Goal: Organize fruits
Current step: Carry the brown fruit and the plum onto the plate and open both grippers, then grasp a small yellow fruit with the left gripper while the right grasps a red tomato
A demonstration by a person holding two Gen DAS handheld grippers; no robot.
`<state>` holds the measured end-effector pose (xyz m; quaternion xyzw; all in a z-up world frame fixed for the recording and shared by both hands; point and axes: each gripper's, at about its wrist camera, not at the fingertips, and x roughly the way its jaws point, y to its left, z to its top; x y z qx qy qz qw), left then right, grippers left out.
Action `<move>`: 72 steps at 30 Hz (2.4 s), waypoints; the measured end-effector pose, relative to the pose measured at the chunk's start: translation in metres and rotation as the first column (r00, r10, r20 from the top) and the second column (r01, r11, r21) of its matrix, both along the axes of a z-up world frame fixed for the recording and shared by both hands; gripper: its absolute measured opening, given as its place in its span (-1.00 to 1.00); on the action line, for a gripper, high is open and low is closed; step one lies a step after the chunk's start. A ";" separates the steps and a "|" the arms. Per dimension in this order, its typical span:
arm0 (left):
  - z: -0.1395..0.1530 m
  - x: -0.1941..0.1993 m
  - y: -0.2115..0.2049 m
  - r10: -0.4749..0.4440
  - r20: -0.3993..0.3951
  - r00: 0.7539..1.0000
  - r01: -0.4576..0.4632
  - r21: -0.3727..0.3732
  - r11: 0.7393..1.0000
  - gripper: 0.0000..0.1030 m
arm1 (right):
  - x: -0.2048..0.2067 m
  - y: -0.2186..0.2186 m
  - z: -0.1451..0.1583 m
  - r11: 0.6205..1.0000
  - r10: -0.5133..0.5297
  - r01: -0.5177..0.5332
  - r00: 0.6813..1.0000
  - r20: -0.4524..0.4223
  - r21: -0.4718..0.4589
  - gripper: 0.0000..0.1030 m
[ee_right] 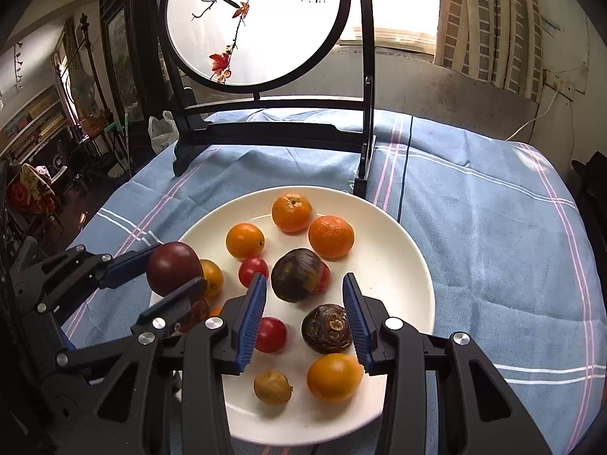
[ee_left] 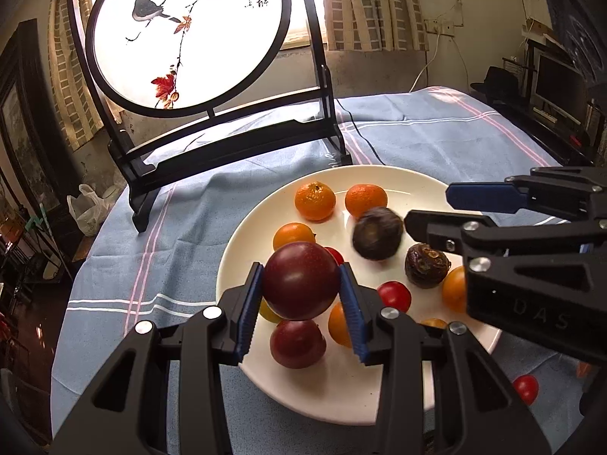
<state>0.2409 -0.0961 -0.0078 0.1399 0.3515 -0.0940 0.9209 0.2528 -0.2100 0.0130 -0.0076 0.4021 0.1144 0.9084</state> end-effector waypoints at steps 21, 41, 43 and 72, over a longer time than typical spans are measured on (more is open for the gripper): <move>0.023 -0.021 0.012 0.015 0.072 0.997 -0.013 -0.018 1.000 0.25 | -0.031 -0.020 0.028 0.999 -0.035 0.034 0.998 0.055 0.023 0.11; -0.048 -0.125 0.053 -0.053 -0.128 0.990 0.050 -0.027 0.998 0.21 | -0.204 -0.032 -0.038 0.994 0.067 -0.069 0.997 -0.031 -0.079 0.25; -0.051 -0.118 0.052 -0.042 -0.134 0.990 0.038 -0.028 0.999 0.18 | -0.208 -0.032 -0.043 0.995 0.069 -0.071 0.997 -0.043 -0.064 0.25; -0.028 -0.175 0.010 -0.205 -0.123 0.971 0.191 -0.116 0.975 -0.47 | -0.156 -0.014 -0.071 0.964 0.129 -0.153 0.984 -0.124 -0.218 -0.43</move>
